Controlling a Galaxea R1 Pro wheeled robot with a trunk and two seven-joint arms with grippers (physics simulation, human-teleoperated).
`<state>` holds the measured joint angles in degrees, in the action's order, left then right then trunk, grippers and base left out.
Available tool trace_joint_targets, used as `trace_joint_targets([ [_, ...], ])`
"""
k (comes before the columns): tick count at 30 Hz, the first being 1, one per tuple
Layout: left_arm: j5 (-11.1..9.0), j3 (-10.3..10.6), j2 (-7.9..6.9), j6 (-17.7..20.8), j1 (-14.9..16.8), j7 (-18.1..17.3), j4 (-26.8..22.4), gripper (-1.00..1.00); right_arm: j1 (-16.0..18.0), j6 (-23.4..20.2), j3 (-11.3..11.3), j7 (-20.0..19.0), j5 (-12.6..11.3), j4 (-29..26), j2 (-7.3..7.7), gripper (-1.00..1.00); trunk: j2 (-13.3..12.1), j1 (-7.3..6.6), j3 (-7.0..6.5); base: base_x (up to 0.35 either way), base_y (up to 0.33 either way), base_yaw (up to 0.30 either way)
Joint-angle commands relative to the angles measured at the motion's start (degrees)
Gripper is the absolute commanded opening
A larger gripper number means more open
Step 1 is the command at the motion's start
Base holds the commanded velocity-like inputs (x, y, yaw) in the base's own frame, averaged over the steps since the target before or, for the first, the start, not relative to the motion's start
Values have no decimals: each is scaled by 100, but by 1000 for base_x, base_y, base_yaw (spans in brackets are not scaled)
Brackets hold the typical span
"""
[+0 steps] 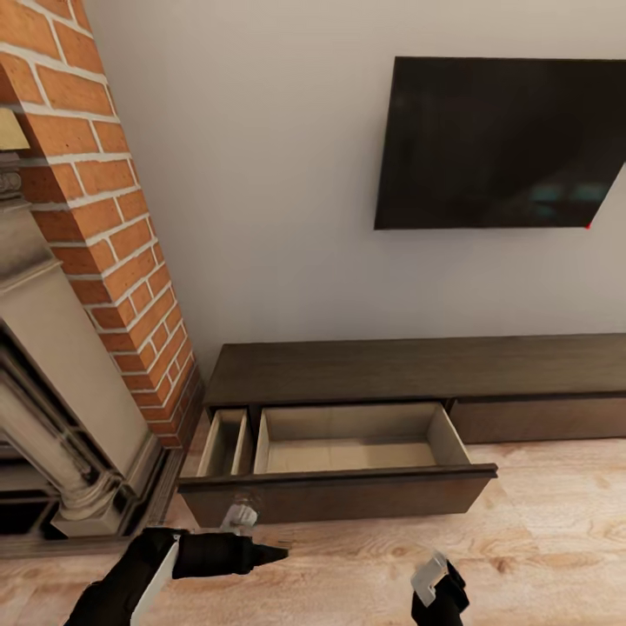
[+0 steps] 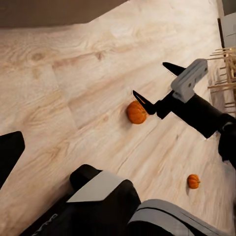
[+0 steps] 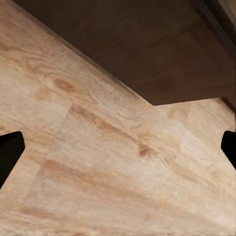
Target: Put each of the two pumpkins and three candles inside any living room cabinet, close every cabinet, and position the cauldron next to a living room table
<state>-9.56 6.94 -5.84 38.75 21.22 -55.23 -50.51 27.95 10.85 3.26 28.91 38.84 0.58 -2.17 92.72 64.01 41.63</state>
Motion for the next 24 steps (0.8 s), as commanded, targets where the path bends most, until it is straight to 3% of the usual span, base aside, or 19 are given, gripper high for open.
trace_joint_targets([
  [1, -4, 0, -35, -2, -49, 10, 15, 100, 0, -1, 1, -40, -24, 23, 5, 100, -42, -23, -19, 0, 0, 0],
  [3, -5, 0, -153, -85, -196, 78, 174, 100, 0, -1, 0, -212, -81, 88, 21, 100, -122, -67, -55, 0, 0, 0],
  [6, -9, -1, -217, -449, -273, 256, 659, 100, -2, -1, -1, -457, -114, 136, 64, 100, -242, -132, -109, 0, 0, 0],
  [10, -21, -7, -238, -1268, -305, 850, 1616, 100, -119, 3, -1, -725, -124, 187, 88, 100, -403, -220, -181, 0, 0, 0],
  [11, -39, -25, -224, -1562, -310, 1533, 2492, 100, -282, 6, -1, -782, -125, 201, 86, 100, -443, -242, -199, 0, 0, 0],
  [13, -43, -31, -219, -1724, -311, 1855, 2829, 100, -366, 12, -1, -787, -123, 198, 89, 100, -523, -286, -234, 0, 0, 0],
  [14, -53, -40, -147, -2180, -311, 2907, 3404, 100, -454, 21, -3, -790, -129, 197, 68, 100, -563, -308, -252, 0, 0, 0],
  [17, -64, -42, -34, -2226, -311, 3624, 3530, 100, -462, 22, -4, -790, -130, 196, 53, 100, -683, -374, -306, 0, 0, 0],
  [18, -66, -43, 221, -2255, -310, 4802, 3724, 100, -465, 22, -13, -790, -131, 196, 56, 100, -723, -396, -324, 0, 0, -19],
  [19, -69, -43, 257, -2261, -309, 5132, 3767, 100, -465, 22, -31, -790, -132, 201, 55, 100, -764, -418, -345, 0, 0, -98],
  [21, -76, -43, 282, -2283, -309, 5470, 3797, 100, -471, 22, -75, -790, -143, 203, 50, 100, -844, -462, -389, 0, 0, -145],
  [24, -79, -43, 299, -2341, -310, 5722, 3813, 100, -515, 27, -117, -796, -215, 205, 44, 100, -964, -528, -459, 0, 0, -193],
])
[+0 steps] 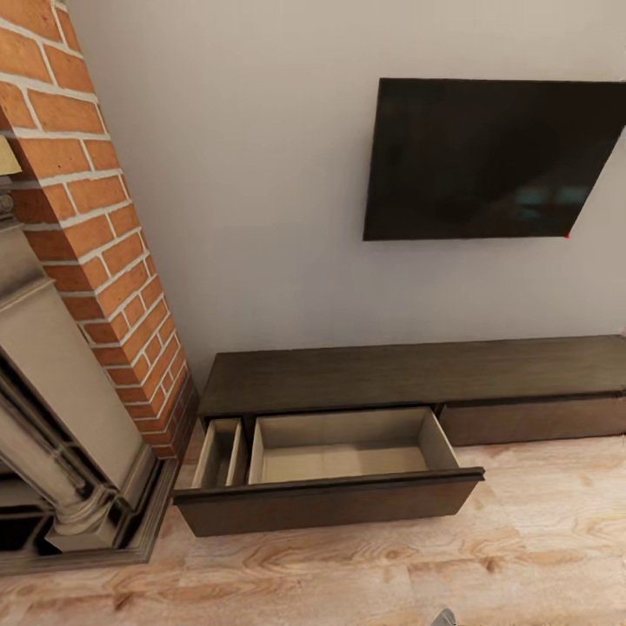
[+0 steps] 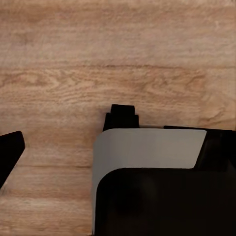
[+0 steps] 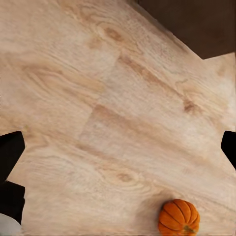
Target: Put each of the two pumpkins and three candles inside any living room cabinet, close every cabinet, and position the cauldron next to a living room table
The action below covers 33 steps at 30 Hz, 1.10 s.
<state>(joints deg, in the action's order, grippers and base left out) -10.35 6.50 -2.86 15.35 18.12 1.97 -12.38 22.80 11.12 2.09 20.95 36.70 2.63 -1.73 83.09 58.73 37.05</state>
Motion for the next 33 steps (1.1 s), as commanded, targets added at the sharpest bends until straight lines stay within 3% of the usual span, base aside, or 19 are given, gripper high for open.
trace_joint_targets([
  [1, -2, -2, 2, -18, -1, 58, 3, 100, -26, 21, -9, -1, -64, 0, -1, 100, -42, -23, -25, 0, 0, -211],
  [2, -2, -1, 3, -30, -1, 93, 5, 100, -45, 63, -15, -2, -143, 2, -2, 100, -82, -45, -49, 0, 0, -216],
  [3, -2, 0, 9, -47, 0, 137, 7, 100, -88, 249, -23, -8, -377, 8, -1, 100, -122, -67, -73, 0, 0, -222],
  [5, -3, -1, 11, -48, -1, 136, 9, 100, -101, 281, -24, -11, -412, 4, 3, 100, -162, -89, -104, 0, 0, -222],
  [6, 4, -1, 84, -50, -1, 110, 15, 100, -109, 298, -25, -5, -431, 2, -1, 100, -162, -89, -110, 0, 0, -203],
  [9, 6, 0, 159, -50, -1, 103, 25, 100, -118, 303, -25, -7, -436, 6, 2, 100, -162, -89, -115, 0, 0, -73],
  [18, 6, 0, 163, -50, -1, 102, 25, 100, -118, 311, -22, -13, -432, -1, -10, 100, -162, -89, -116, 0, 0, -20],
  [27, 6, 0, 166, -53, -1, 99, 27, 100, -138, 312, -19, -22, -436, 13, -17, 100, -162, -89, -89, 0, 0, -243],
  [33, 0, 0, 194, -98, -1, 94, 163, 100, -168, 312, -20, -341, -436, 10, -13, 100, -162, -89, -64, 0, 0, -259],
])
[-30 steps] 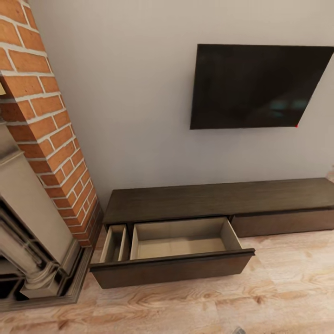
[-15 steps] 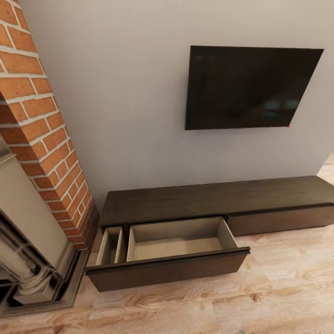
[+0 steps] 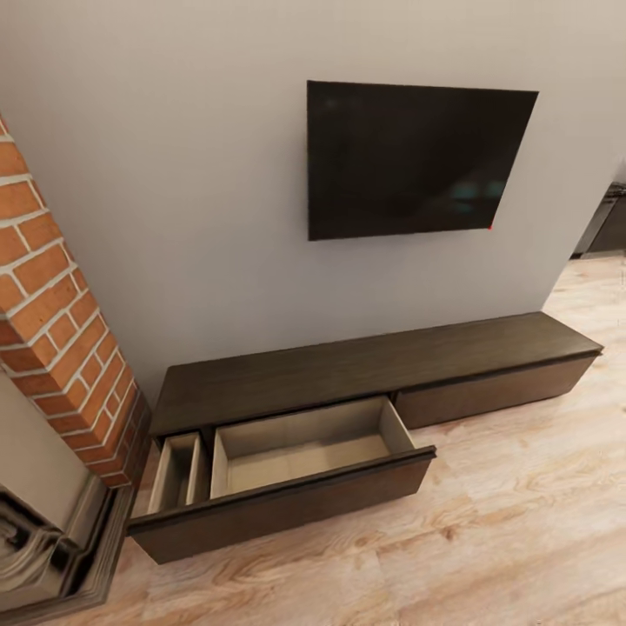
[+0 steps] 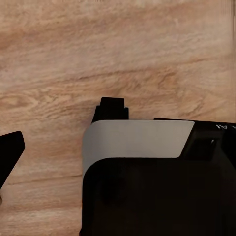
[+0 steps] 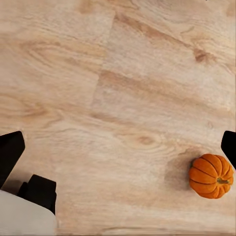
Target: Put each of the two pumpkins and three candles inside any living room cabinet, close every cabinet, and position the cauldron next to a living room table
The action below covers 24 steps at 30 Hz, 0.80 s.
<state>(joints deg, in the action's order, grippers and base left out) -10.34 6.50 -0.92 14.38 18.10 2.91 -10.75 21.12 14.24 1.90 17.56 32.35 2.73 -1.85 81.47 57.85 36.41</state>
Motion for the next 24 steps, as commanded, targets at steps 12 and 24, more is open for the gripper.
trace_joint_targets([
  [12, 6, 0, 4, -249, 0, 0, 38, 100, -3, 0, -2, -130, -1, 0, 1, 100, 0, 0, 50, 0, 0, -259],
  [24, 6, 0, 4, -252, 0, 0, 38, 100, -3, 0, -5, -130, -1, -6, -1, 100, 0, 0, 101, 0, 0, -258],
])
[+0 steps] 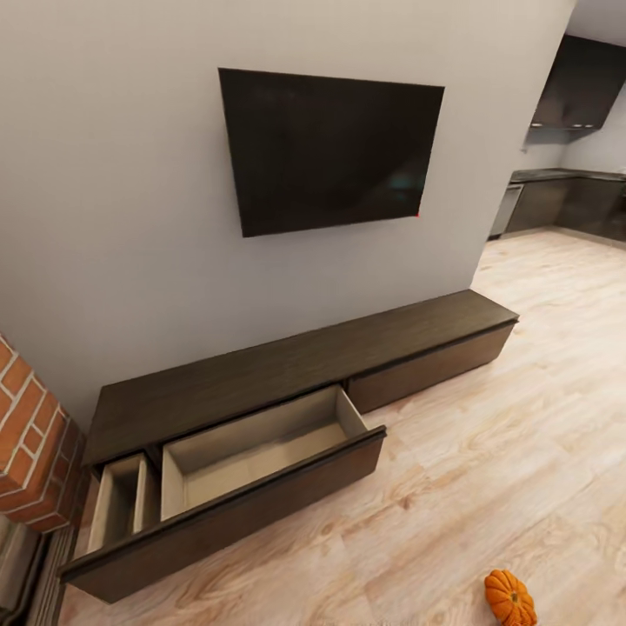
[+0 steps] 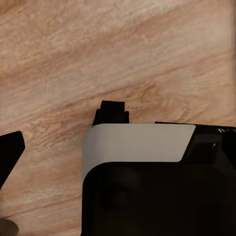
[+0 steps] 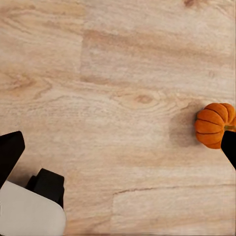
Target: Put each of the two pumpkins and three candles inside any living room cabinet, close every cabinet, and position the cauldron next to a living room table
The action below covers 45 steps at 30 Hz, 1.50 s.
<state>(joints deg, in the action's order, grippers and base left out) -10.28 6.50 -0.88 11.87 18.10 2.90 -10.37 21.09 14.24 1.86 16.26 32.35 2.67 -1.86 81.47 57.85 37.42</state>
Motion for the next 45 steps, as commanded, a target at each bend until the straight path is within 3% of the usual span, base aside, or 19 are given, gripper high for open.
trace_joint_targets([
  [1, 0, 0, 0, 0, 0, 0, 0, 100, 0, 0, -1, 0, 0, -1, -3, 100, 0, 0, 6, 0, 0, -241],
  [5, 0, 0, 0, 0, 0, 0, 0, 100, 0, 0, -3, 0, -17, -3, -6, 100, 0, 0, 31, 0, 0, -208],
  [9, 0, 0, 0, 0, 0, 0, 0, 100, 0, -4, -2, 0, -376, -7, -4, 100, 0, 0, 61, 0, 0, -177],
  [13, 0, 0, 0, 0, 0, 0, 0, 100, 0, -1, -1, 0, -515, -11, 1, 100, 0, 0, 91, 0, 0, -174],
  [45, 0, 0, 0, 0, 0, 0, 0, 100, 0, -1, -1, 0, -537, -12, 2, 100, 0, 0, 333, 0, 0, -171],
])
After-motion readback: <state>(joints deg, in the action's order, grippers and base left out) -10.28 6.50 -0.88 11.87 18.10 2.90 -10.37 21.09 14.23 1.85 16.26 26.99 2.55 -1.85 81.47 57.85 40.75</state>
